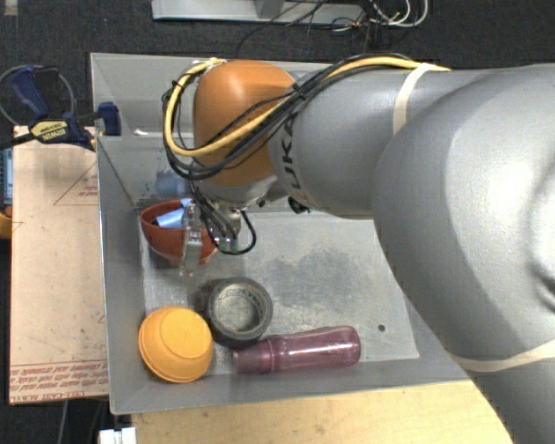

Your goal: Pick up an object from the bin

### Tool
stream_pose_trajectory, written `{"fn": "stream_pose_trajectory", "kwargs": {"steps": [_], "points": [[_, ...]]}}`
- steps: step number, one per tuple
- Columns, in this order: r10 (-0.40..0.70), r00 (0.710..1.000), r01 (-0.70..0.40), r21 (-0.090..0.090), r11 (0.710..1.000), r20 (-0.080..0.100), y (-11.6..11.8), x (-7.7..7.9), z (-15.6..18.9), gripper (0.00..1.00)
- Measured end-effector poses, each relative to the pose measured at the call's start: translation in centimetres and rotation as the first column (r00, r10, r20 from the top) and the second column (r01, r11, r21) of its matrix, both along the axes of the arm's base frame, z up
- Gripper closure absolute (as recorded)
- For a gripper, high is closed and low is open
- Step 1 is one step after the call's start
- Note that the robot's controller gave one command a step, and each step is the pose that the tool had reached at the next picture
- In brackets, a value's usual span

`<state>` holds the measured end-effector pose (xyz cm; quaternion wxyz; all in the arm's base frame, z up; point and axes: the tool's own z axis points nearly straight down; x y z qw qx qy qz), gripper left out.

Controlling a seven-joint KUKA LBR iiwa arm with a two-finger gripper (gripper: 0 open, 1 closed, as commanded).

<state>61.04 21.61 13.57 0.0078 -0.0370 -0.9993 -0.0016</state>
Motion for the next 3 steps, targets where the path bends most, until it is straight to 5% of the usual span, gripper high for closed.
{"fn": "stream_pose_trajectory", "kwargs": {"steps": [2,3], "points": [[-0.029,0.999,0.029,0.013,1.000,-0.019,3.1,1.1,-2.6,1.00],[-0.023,0.999,0.024,0.022,0.999,-0.045,3.1,1.6,-3.0,1.00]]}}
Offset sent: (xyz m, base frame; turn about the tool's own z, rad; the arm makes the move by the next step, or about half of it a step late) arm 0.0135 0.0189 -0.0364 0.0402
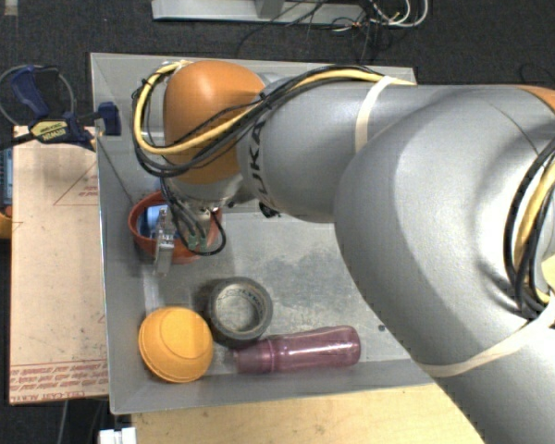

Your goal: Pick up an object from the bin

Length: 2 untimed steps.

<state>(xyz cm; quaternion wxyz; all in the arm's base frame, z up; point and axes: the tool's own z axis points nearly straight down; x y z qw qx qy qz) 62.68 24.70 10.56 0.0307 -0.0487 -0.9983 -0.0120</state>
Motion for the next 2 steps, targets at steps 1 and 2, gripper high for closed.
{"fn": "stream_pose_trajectory", "kwargs": {"steps": [1,2], "points": [[0.024,0.999,-0.024,-0.005,1.000,0.026,0.4,-1.5,8.3,1.00],[0.045,0.999,-0.045,-0.009,0.999,0.010,-1.0,-0.5,11.9,1.00]]}}
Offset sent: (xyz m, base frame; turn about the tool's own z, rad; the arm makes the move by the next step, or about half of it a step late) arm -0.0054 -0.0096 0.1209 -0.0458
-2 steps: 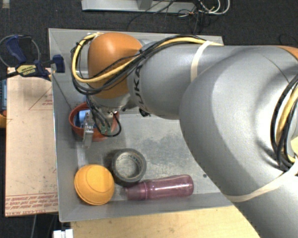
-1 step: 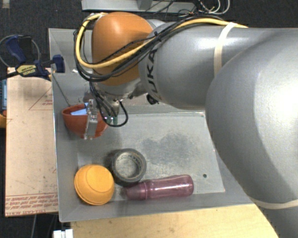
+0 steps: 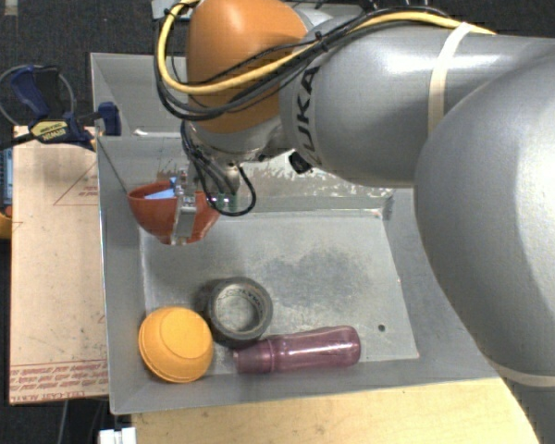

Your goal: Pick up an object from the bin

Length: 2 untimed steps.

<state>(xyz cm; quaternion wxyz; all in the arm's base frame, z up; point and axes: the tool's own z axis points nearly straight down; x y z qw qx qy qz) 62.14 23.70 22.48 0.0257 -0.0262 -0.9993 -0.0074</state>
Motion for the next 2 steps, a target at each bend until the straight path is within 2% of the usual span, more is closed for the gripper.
{"fn": "stream_pose_trajectory", "kwargs": {"steps": [1,2], "points": [[0.140,0.990,-0.140,0.007,0.990,0.004,0.0,-1.3,-10.1,1.00],[0.084,0.996,-0.084,0.004,0.996,0.003,0.7,0.3,-9.8,1.00]]}}
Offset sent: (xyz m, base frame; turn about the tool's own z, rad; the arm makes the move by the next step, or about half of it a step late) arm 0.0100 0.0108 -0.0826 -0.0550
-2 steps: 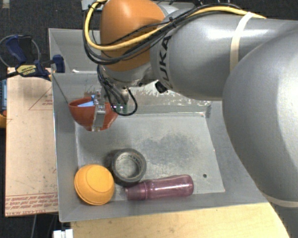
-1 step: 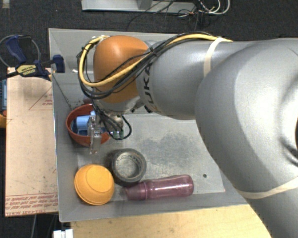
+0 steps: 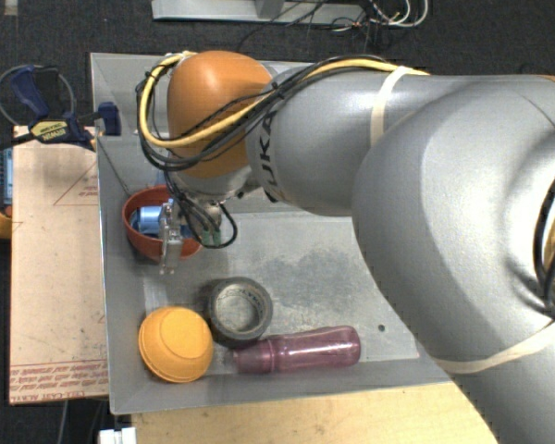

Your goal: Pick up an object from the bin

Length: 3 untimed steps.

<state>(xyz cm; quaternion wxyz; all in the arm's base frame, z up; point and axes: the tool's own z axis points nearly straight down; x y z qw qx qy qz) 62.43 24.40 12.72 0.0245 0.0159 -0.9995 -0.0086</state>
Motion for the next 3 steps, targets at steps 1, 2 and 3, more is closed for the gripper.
{"fn": "stream_pose_trajectory", "kwargs": {"steps": [1,2,3], "points": [[0.056,0.998,-0.056,0.006,0.998,0.006,-1.0,-1.3,-0.8,1.00],[0.215,0.977,-0.215,0.010,0.977,-0.003,0.1,0.6,-4.8,1.00],[0.099,0.995,-0.099,0.010,0.995,0.013,-1.8,-1.1,0.2,1.00]]}}
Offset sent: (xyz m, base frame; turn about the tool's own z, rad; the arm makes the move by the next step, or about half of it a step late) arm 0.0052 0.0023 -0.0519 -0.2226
